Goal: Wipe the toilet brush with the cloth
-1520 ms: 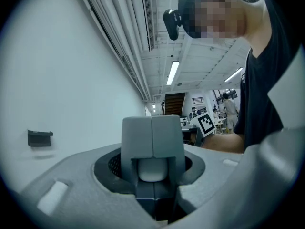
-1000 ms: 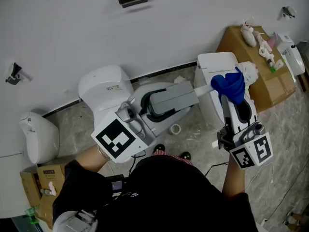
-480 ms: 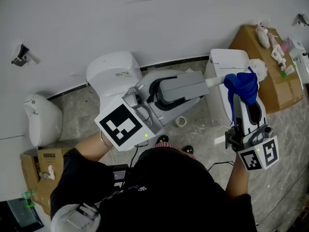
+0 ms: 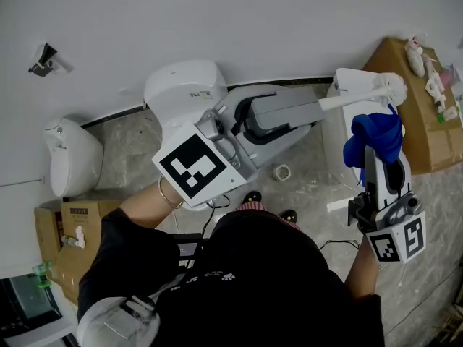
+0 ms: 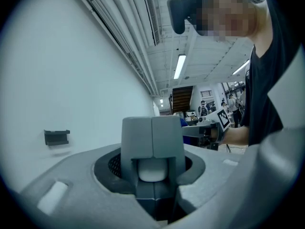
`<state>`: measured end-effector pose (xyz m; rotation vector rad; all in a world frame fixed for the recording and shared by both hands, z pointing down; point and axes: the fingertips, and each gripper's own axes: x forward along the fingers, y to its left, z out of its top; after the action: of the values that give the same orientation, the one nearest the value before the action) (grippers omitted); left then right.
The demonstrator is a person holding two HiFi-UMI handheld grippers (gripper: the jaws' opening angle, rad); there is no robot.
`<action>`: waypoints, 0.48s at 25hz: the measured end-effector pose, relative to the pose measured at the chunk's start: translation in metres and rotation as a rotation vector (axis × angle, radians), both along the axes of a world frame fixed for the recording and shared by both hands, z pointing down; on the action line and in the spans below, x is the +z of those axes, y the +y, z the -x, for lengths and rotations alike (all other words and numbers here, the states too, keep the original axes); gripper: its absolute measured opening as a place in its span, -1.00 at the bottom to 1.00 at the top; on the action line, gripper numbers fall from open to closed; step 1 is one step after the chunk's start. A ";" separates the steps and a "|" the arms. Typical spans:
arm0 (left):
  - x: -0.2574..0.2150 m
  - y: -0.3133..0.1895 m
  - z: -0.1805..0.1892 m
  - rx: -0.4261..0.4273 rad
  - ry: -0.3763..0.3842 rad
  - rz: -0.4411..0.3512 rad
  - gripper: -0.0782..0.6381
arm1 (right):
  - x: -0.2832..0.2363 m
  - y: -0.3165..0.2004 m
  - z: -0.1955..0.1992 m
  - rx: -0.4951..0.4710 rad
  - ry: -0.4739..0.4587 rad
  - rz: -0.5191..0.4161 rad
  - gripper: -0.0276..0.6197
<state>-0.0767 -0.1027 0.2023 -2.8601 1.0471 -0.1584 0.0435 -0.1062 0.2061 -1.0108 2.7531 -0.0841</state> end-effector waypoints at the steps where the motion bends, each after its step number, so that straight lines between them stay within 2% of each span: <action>1: 0.002 -0.001 0.000 -0.005 0.001 0.003 -0.30 | 0.003 0.000 -0.001 -0.005 0.002 0.006 -0.69; 12: 0.008 -0.004 0.001 -0.004 -0.008 0.013 -0.30 | 0.014 0.001 -0.003 -0.008 0.015 0.028 -0.69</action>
<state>-0.0774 -0.1070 0.2106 -2.8662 1.0543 -0.1779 0.0468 -0.1055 0.2206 -1.0109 2.7774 -0.1167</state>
